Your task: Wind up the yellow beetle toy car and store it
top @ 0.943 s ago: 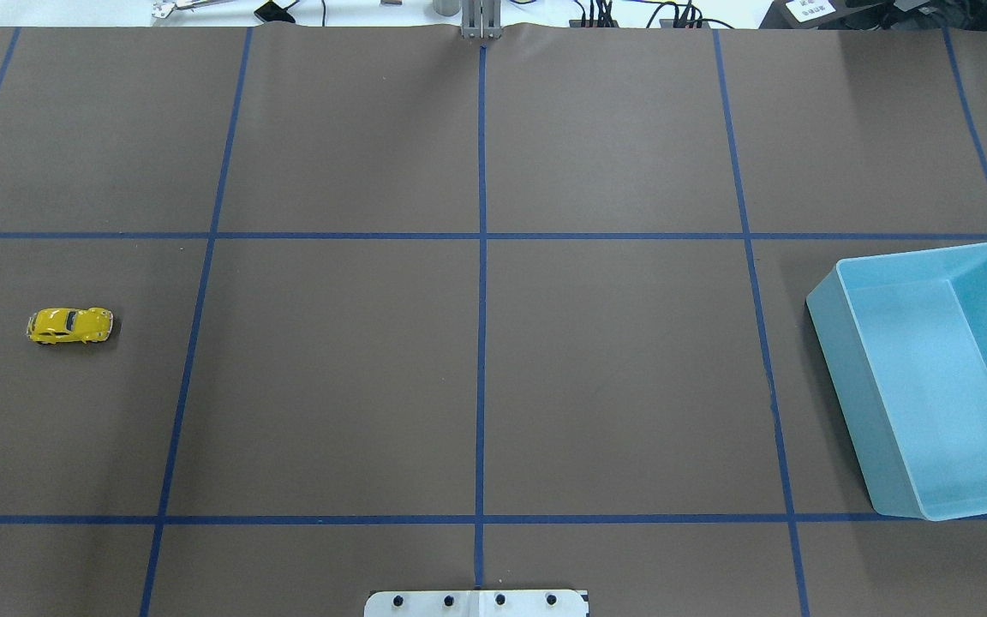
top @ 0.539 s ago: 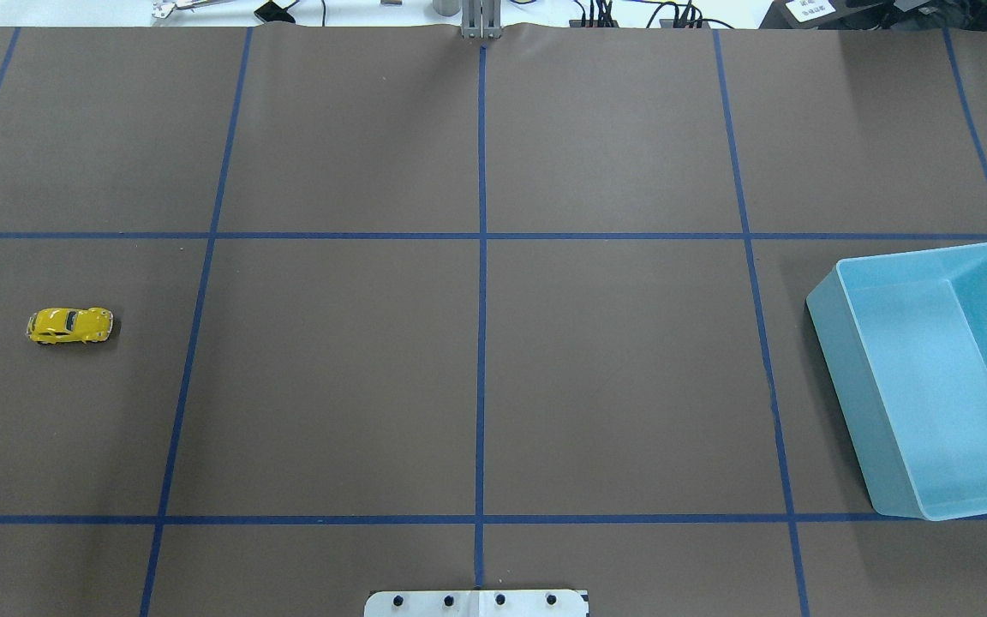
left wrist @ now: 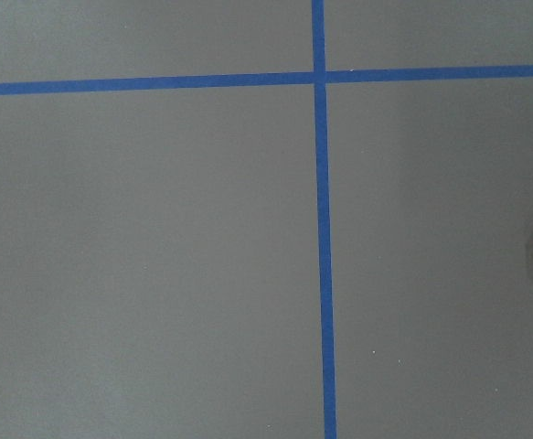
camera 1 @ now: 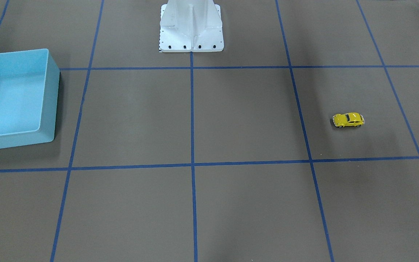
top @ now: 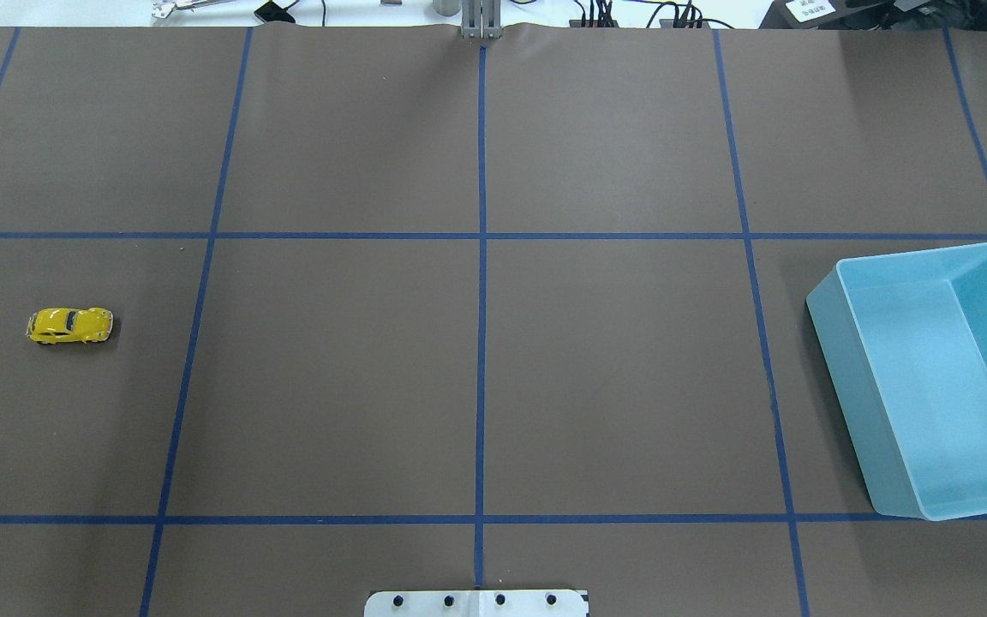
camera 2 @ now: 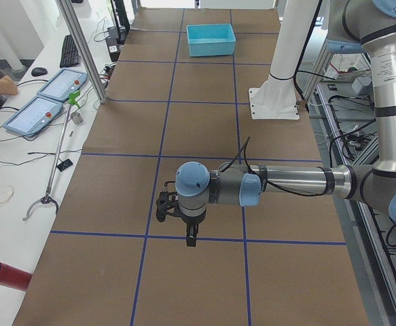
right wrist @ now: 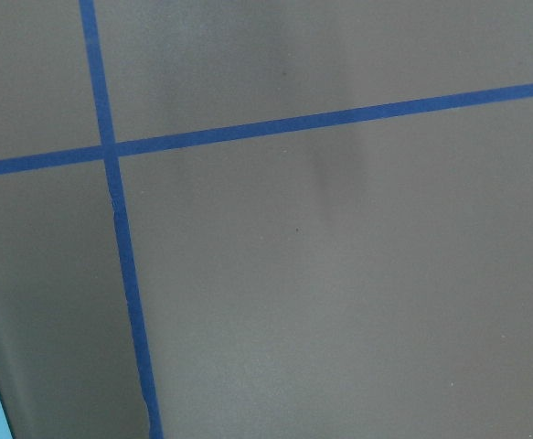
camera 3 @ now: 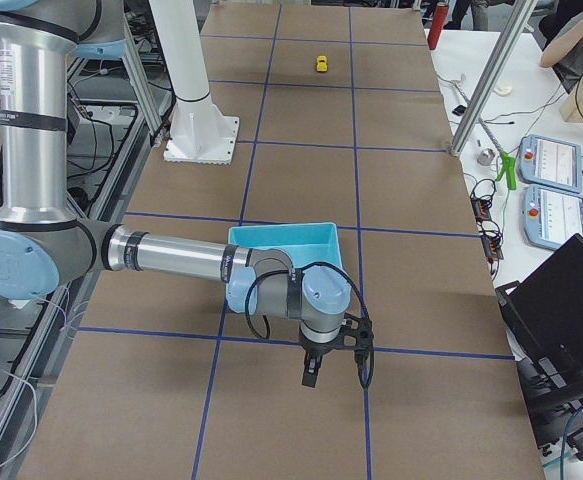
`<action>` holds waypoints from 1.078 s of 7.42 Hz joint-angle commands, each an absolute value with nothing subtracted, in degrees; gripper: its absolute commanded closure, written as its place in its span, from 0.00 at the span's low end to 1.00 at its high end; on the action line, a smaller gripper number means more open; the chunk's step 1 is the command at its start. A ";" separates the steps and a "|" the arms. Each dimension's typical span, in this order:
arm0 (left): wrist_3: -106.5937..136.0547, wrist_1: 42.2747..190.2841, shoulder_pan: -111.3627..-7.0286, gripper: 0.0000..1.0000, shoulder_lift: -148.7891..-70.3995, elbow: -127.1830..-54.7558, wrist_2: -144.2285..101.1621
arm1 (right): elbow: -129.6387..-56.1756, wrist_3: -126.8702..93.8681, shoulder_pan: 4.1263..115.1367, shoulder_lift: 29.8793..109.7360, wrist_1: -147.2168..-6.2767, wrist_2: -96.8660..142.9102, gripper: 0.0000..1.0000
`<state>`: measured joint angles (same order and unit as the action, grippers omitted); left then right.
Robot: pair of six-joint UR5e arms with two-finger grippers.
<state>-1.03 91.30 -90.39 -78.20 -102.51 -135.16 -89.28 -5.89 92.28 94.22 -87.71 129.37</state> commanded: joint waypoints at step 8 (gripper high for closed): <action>-8.11 91.50 -88.59 0.00 -82.09 -101.52 -144.15 | -89.30 -5.89 92.29 94.22 -87.72 129.37 0.00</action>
